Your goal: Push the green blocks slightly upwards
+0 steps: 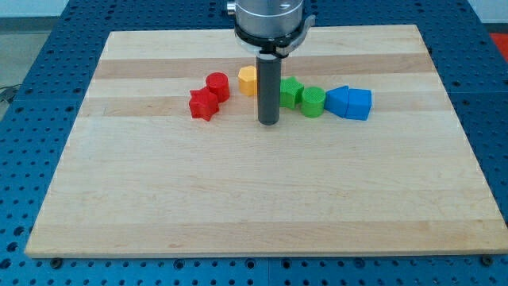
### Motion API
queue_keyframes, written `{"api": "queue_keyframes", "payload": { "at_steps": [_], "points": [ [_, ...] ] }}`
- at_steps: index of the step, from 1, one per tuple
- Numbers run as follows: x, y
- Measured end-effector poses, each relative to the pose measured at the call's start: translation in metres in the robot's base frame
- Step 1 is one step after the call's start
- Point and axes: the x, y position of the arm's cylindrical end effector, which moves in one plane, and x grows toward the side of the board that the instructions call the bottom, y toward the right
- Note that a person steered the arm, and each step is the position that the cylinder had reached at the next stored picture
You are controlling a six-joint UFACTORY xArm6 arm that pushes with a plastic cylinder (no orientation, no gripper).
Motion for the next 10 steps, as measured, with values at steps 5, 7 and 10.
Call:
{"api": "queue_keyframes", "payload": {
  "at_steps": [5, 7, 10],
  "points": [
    [-0.023, 0.004],
    [-0.014, 0.038],
    [-0.049, 0.038]
  ]
}}
